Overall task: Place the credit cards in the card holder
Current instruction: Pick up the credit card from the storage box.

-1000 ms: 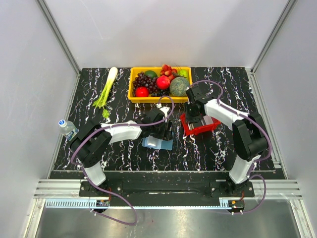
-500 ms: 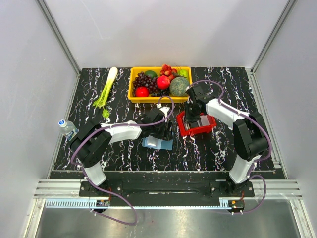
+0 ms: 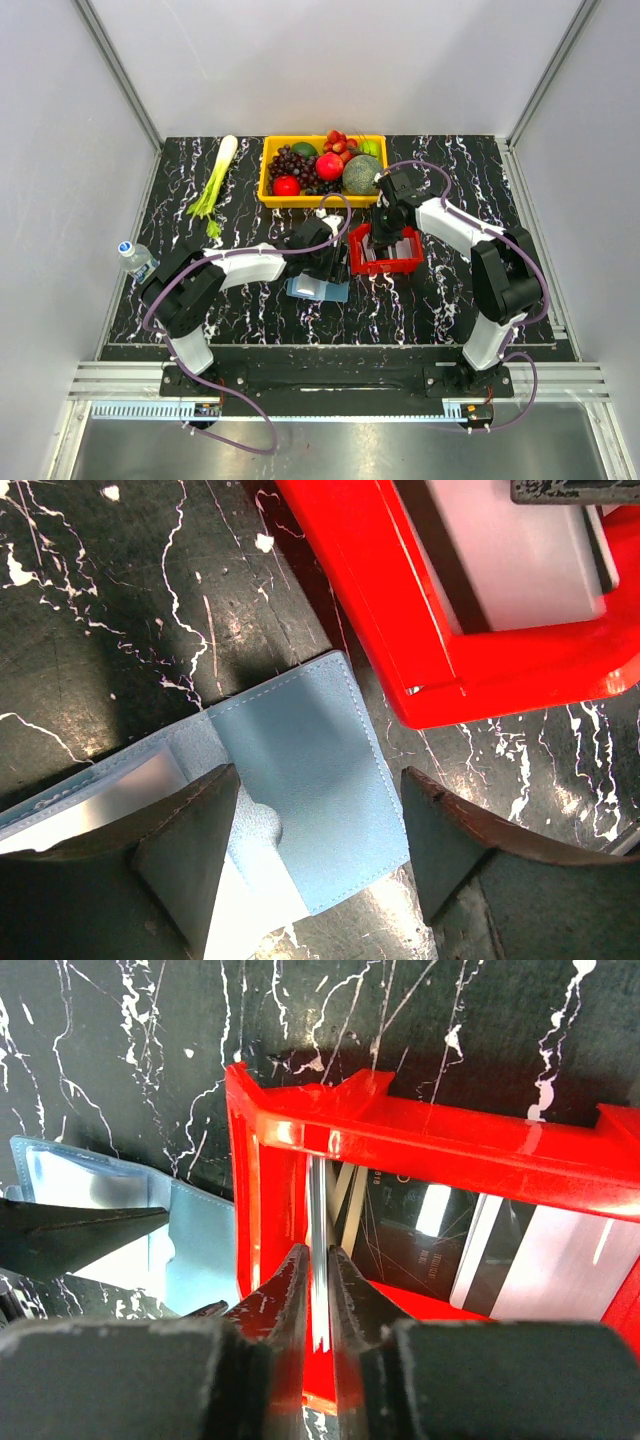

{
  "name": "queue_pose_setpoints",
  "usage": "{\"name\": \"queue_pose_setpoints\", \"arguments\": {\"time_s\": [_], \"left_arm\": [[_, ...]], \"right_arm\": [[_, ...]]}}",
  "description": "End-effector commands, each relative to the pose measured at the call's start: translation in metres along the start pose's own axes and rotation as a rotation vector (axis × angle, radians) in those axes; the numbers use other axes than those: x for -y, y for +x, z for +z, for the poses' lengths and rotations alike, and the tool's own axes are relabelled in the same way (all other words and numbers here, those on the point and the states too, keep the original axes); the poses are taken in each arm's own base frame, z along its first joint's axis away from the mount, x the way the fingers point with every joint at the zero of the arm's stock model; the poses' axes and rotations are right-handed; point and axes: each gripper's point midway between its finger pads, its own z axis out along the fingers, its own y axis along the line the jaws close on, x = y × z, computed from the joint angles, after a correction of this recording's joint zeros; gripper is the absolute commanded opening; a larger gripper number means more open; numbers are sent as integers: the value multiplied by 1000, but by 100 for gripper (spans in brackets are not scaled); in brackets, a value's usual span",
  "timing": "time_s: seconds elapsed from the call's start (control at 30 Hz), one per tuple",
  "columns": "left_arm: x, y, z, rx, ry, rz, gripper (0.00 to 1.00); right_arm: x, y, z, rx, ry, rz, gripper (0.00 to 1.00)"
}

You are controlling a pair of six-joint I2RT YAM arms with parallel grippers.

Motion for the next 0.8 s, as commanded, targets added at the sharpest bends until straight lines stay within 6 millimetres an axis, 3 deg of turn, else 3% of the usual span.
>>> {"name": "queue_pose_setpoints", "arguments": {"time_s": [0.0,0.23,0.4,0.5,0.77], "left_arm": [[6,-10,-1,12,24,14,70],[8,-11,-1,13,27,15,71],[6,-10,-1,10,24,17,70],[6,-10,-1,13,22,15,71],[6,-11,-1,16,24,14,71]], "right_arm": [[-27,-27,-23,82,-100,-24,18],[-29,-16,-6,21,-129,5,20],[-27,-13,0,6,-123,12,10],[-25,-14,-1,15,-113,16,0],[-41,-25,-21,63,-177,-11,0]]}}
